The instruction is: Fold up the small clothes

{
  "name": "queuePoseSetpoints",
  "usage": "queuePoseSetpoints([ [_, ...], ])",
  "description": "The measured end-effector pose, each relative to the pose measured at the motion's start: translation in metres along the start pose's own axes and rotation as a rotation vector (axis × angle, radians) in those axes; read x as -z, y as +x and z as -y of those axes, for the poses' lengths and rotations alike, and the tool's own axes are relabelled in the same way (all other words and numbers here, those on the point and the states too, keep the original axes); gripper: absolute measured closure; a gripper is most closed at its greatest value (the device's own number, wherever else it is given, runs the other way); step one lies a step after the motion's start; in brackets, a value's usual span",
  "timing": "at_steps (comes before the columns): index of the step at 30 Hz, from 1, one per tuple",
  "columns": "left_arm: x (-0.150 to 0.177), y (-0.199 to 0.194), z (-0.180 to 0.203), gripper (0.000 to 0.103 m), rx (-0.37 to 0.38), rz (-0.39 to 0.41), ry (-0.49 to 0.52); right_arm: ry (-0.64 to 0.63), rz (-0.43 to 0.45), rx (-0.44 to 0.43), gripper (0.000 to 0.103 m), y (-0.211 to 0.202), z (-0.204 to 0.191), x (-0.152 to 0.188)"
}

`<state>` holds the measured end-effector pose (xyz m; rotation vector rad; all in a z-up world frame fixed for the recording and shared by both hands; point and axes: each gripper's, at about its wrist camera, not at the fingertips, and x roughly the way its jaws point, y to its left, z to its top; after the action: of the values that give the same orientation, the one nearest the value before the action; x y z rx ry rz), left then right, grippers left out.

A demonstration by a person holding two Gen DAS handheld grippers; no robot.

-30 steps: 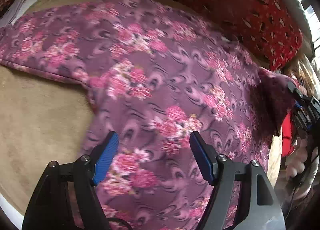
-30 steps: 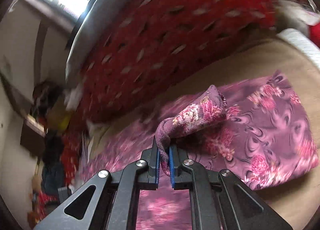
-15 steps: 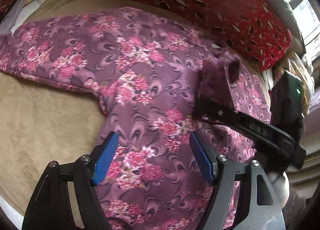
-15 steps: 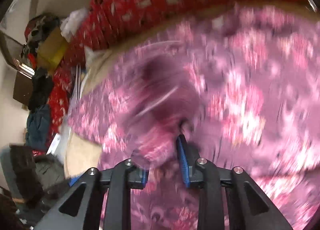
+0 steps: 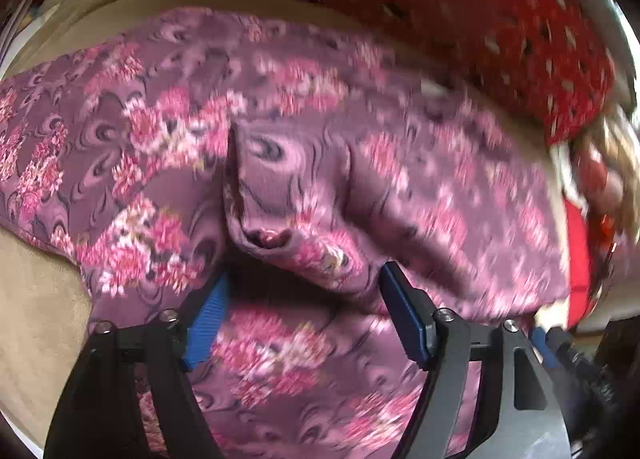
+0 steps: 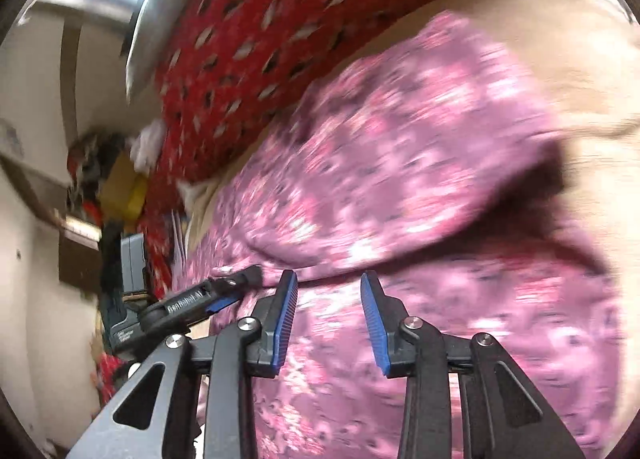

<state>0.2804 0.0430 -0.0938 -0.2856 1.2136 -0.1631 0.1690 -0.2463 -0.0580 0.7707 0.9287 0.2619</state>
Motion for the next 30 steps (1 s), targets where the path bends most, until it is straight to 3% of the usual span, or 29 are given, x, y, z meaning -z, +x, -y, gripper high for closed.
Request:
queuePoseSetpoints([
  [1, -0.003, -0.005, 0.0, 0.079, 0.008, 0.018, -0.006, 0.013, 0.021, 0.004, 0.067, -0.008, 0.007, -0.002],
  [2, -0.007, -0.01, 0.0, 0.097, 0.007, 0.024, -0.004, 0.036, 0.059, 0.011, 0.067, -0.02, 0.018, -0.007],
  [9, -0.021, -0.062, -0.03, 0.097, -0.012, 0.17, -0.095, 0.218, 0.24, 0.028, 0.062, -0.052, 0.074, -0.043],
  [11, -0.022, -0.059, -0.041, 0.097, -0.032, 0.151, -0.103, 0.24, 0.227, 0.035, 0.062, -0.041, 0.08, -0.052],
  [14, -0.022, -0.044, -0.049, 0.097, -0.041, 0.091, -0.123, 0.241, 0.135, 0.051, 0.063, -0.006, 0.083, -0.062],
  [15, -0.02, -0.041, -0.05, 0.097, -0.043, 0.084, -0.121, 0.229, 0.09, 0.044, 0.072, 0.003, 0.083, -0.063],
  [16, -0.018, -0.041, -0.047, 0.097, -0.046, 0.082, -0.115, 0.195, 0.042, 0.032, 0.094, 0.013, 0.077, -0.065],
  [17, -0.017, -0.039, -0.046, 0.096, -0.05, 0.082, -0.101, 0.153, 0.046, 0.047, 0.094, 0.014, 0.07, -0.065],
  [21, -0.008, -0.013, -0.047, 0.088, -0.09, 0.013, -0.064, -0.008, 0.262, 0.127, 0.094, -0.018, 0.044, -0.062],
  [22, -0.005, -0.008, -0.049, 0.086, -0.096, -0.006, -0.06, -0.014, 0.266, 0.159, 0.093, -0.016, 0.047, -0.061],
  [24, 0.0, -0.017, -0.055, 0.085, -0.055, 0.003, -0.06, 0.005, 0.109, 0.264, 0.093, 0.011, 0.064, -0.06],
  [25, 0.003, -0.026, -0.059, 0.085, -0.028, 0.014, -0.075, 0.016, 0.079, 0.269, 0.092, 0.015, 0.069, -0.059],
  [28, 0.009, -0.057, -0.069, 0.085, 0.049, 0.096, -0.126, -0.035, 0.227, 0.311, 0.087, -0.012, 0.046, -0.057],
  [30, 0.004, -0.06, -0.066, 0.085, 0.055, 0.107, -0.123, -0.079, 0.29, 0.28, 0.087, -0.021, 0.028, -0.056],
])
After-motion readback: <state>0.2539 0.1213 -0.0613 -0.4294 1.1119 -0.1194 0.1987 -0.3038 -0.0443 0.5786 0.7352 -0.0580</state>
